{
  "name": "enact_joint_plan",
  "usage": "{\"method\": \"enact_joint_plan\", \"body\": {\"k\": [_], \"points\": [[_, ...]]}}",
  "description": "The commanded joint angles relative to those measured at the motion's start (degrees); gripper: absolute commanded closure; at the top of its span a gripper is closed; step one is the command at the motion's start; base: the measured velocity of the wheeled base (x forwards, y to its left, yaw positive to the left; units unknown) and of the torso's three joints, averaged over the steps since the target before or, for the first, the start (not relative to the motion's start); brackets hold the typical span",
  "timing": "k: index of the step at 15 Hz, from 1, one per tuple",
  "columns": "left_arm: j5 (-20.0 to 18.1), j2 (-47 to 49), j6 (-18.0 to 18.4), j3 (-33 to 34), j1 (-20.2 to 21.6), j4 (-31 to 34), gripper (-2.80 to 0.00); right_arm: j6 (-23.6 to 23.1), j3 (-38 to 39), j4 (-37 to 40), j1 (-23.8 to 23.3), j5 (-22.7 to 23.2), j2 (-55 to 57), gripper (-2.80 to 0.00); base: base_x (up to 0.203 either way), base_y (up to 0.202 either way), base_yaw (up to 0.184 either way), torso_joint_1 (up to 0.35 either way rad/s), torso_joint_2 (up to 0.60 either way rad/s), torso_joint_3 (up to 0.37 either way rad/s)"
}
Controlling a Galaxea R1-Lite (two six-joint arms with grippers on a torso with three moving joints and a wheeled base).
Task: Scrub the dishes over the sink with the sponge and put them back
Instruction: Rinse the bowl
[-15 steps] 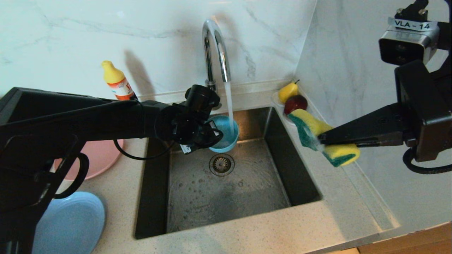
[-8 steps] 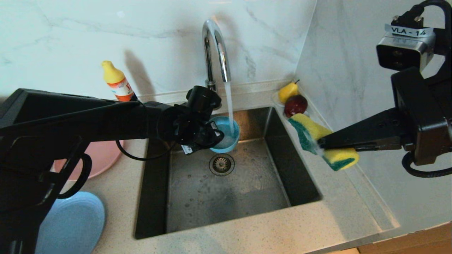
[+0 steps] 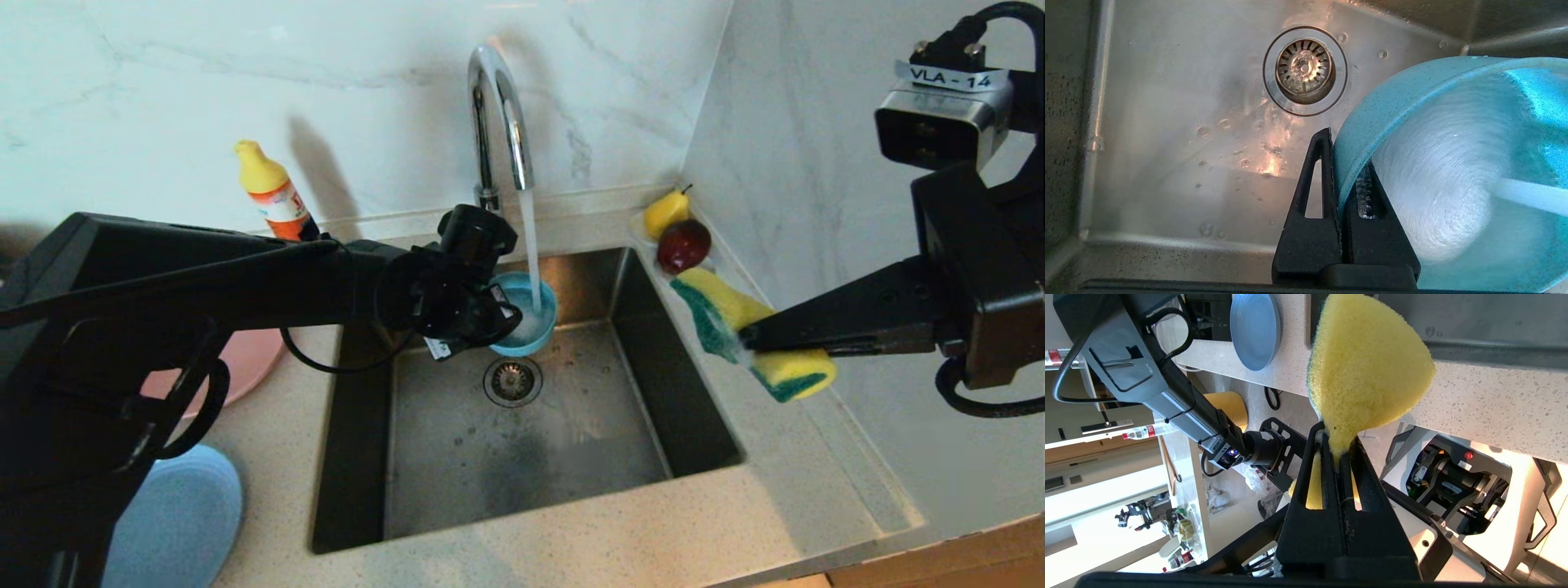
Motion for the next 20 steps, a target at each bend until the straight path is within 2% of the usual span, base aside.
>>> {"method": "enact_joint_plan", "body": {"k": [1, 4, 7, 9, 11, 12, 16, 18, 20], "points": [[0.2, -0.07, -0.25, -0.07, 0.0, 0.23, 0.0, 0.22, 0.07, 0.22, 0.03, 0.13, -0.14, 0.0, 0.0, 0.0, 0.0, 0.0, 0.0, 0.0], [0.26, -3.17, -0.03, 2.22, 0.04, 1.79, 0.0, 0.13, 0.07, 0.22, 0.03, 0.13, -0.32, 0.0, 0.0, 0.0, 0.0, 0.0, 0.0, 0.0], [0.79, -9.09, 1.37, 7.82, 0.08, 2.07, 0.0, 0.3, 0.67, 0.22, 0.03, 0.13, 0.11, 0.0, 0.0, 0.0, 0.0, 0.0, 0.0, 0.0], [1.53, -14.75, 3.62, 12.56, 0.13, 1.3, 0.0, 0.23, 0.95, 0.22, -0.06, 0.05, 0.73, 0.0, 0.0, 0.0, 0.0, 0.0, 0.0, 0.0], [3.16, -20.26, 7.32, 17.9, 0.31, -2.39, 0.0, 0.22, 1.69, 0.14, -0.24, -0.04, 0.82, 0.0, 0.0, 0.0, 0.0, 0.0, 0.0, 0.0], [4.24, -22.92, 10.32, 21.72, 0.54, -6.43, 0.0, 0.22, 2.08, 0.13, -0.41, -0.05, 0.9, 0.0, 0.0, 0.0, 0.0, 0.0, 0.0, 0.0], [5.61, -31.06, 24.25, 35.55, 1.81, -30.93, 0.0, 0.57, 2.18, 0.22, -0.41, 0.13, 1.18, 0.0, 0.0, 0.0, 0.0, 0.0, 0.0, 0.0], [5.69, -32.92, 30.33, 40.18, 2.28, -42.27, 0.0, 0.57, 2.09, 0.22, -0.41, 0.13, 1.18, 0.0, 0.0, 0.0, 0.0, 0.0, 0.0, 0.0], [5.6, -33.3, 34.81, 42.8, 2.43, -51.78, 0.0, 0.57, 2.17, 0.31, -0.41, 0.13, 1.18, 0.0, 0.0, 0.0, 0.0, 0.0, 0.0, 0.0]]}}
